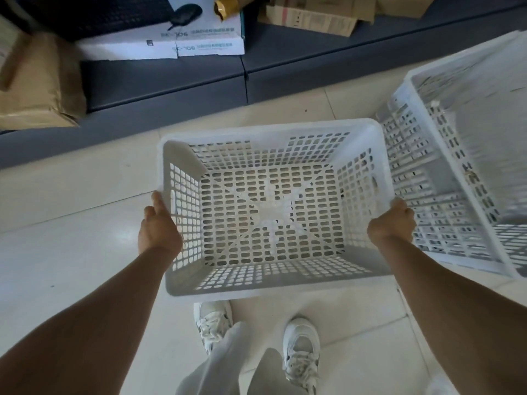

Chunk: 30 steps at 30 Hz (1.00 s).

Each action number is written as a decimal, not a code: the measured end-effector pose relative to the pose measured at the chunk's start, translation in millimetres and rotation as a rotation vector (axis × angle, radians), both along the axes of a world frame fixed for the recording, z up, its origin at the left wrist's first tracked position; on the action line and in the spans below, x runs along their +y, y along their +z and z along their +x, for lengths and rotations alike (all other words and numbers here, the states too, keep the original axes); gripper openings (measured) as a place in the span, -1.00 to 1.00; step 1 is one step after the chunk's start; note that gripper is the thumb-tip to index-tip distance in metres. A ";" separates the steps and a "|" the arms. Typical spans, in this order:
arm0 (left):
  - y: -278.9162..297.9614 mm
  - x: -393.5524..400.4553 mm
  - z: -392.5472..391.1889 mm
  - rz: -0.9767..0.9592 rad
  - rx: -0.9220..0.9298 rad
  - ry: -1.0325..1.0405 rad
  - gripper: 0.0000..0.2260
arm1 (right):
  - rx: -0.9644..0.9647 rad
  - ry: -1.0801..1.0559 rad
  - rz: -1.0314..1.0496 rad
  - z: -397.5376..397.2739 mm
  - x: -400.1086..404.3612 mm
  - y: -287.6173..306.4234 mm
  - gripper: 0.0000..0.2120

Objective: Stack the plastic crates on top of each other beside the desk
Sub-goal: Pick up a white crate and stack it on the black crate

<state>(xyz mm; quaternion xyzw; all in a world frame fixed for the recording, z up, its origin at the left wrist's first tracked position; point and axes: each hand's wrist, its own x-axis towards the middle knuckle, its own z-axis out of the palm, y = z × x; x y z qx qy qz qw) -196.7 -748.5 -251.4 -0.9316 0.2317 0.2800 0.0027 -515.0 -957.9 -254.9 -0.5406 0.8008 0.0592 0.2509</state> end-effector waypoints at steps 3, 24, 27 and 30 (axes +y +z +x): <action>3.2 5.9 2.4 -0.003 -0.012 -0.011 -0.16 | -0.028 0.007 -0.017 -0.6 4.5 -0.7 -0.44; 160.8 113.9 26.8 -0.078 -0.192 0.322 -0.43 | -0.173 0.294 -0.052 97.9 22.3 148.7 -0.50; 189.3 142.0 21.8 -0.099 -0.234 0.410 -0.40 | -0.188 0.378 -0.061 120.4 31.0 179.6 -0.52; 221.3 175.4 17.6 -0.130 -0.289 0.528 -0.37 | -0.198 0.477 -0.067 146.8 46.6 213.0 -0.53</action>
